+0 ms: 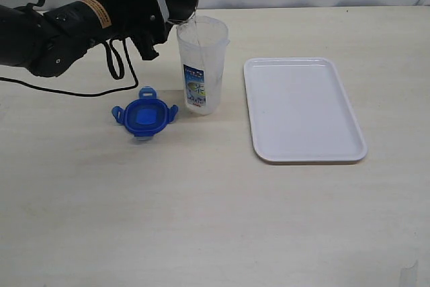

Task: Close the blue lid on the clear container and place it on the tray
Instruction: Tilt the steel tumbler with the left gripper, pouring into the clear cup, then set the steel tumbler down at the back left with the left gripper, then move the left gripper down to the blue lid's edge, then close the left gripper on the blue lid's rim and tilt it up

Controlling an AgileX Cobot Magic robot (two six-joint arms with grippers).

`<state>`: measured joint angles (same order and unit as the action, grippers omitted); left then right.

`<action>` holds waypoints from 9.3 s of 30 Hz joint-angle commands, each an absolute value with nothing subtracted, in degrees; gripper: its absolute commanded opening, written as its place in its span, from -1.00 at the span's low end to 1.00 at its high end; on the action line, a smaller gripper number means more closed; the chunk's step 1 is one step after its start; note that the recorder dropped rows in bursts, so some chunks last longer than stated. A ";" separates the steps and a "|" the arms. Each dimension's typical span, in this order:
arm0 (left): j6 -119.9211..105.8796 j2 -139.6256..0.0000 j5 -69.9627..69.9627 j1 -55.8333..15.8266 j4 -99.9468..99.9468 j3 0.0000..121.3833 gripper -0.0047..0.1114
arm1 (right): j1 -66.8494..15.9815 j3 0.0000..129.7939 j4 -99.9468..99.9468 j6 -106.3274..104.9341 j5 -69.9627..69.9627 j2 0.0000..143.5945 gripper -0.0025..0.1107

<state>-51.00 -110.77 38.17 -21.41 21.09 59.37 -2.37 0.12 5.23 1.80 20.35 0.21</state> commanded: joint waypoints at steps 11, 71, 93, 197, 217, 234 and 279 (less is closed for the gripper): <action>-57.16 -109.56 42.20 -21.54 20.53 60.21 -0.92 | -2.08 0.00 5.16 1.77 19.83 0.00 -0.88; 1.91 -119.79 48.38 -11.89 -0.87 63.10 -0.92 | -2.08 0.00 5.16 1.77 19.83 0.00 -0.88; 4.79 -140.98 42.02 -5.40 5.51 90.06 -0.92 | -2.08 0.00 5.16 1.77 19.83 0.00 -0.88; 1.14 -95.69 -36.94 -10.69 -4.12 60.70 0.89 | -2.08 0.00 5.16 1.77 19.83 0.00 -0.88; 2.75 -104.76 -31.00 -18.23 -4.84 59.48 0.30 | -2.08 0.00 5.16 1.77 19.83 0.00 -0.88; 2.88 -108.55 -23.33 -19.99 -7.57 59.50 0.17 | -2.08 0.00 5.16 1.77 19.83 0.00 -0.88; 3.11 -112.49 -19.14 -19.99 -8.41 59.50 -0.09 | -2.08 0.00 5.16 1.77 19.83 0.00 -0.88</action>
